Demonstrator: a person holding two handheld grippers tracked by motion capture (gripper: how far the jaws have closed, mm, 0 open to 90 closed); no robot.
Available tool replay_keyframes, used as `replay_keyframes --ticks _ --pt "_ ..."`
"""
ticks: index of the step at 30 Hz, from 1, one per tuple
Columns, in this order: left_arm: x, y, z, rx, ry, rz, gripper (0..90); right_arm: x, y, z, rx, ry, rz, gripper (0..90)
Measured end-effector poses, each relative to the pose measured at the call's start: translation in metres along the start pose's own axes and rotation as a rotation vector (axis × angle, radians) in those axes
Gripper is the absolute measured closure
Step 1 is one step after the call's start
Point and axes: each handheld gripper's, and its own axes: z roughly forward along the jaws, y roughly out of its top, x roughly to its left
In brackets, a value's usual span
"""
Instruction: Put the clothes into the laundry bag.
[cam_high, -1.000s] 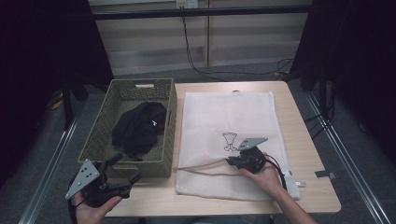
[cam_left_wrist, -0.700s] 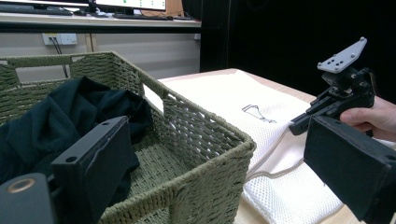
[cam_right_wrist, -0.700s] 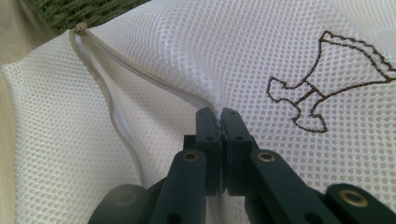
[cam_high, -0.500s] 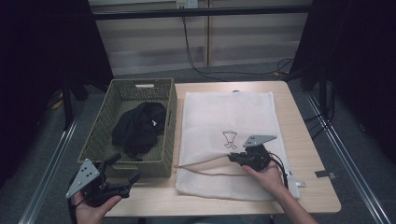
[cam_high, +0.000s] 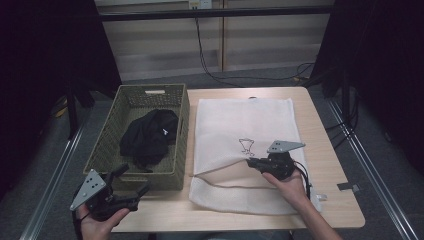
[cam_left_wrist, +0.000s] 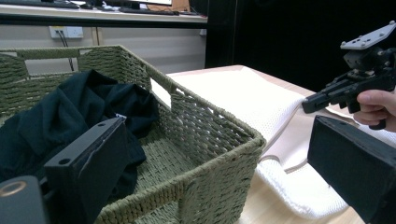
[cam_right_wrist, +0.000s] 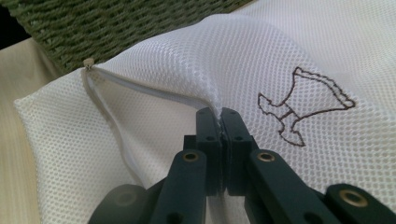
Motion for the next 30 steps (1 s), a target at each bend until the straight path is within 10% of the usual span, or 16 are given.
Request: replay_keyframes --ticks 30 --pt "0.0 -0.001 0.003 0.004 0.009 -0.004 5.1 -0.005 0.03 -0.023 -0.153 -0.028 0.012 88.4"
